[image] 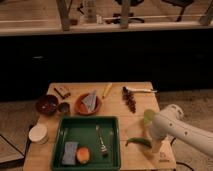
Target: Place pepper in paper cup
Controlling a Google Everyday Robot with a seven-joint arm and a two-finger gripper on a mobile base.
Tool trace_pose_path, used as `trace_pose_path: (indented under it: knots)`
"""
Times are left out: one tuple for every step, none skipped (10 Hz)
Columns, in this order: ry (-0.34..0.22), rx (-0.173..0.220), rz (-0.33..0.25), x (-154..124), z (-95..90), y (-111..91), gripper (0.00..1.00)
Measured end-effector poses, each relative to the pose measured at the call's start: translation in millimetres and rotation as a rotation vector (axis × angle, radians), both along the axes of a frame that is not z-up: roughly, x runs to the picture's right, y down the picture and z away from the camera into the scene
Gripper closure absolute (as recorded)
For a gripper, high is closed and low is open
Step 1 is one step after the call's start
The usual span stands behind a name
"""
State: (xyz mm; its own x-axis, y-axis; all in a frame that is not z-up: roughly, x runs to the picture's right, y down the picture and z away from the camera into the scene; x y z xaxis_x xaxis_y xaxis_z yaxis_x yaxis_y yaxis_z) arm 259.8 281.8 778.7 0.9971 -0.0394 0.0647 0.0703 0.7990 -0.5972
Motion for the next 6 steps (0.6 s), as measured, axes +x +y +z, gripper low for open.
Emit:
trace_pose_path:
  knots:
    - [0.001, 0.0, 0.0, 0.4, -0.1, -0.1, 0.2]
    - [0.002, 0.001, 0.0, 1.0, -0.5, -0.8, 0.2]
    - [0.002, 0.001, 0.0, 1.0, -0.5, -0.5, 0.2]
    - [0.002, 0.001, 0.0, 1.3, -0.4, -0.5, 0.2]
    - [0.003, 0.001, 0.001, 1.8, -0.5, -0.5, 0.2]
    - [0.003, 0.001, 0.001, 1.7, -0.3, -0.7, 0.2]
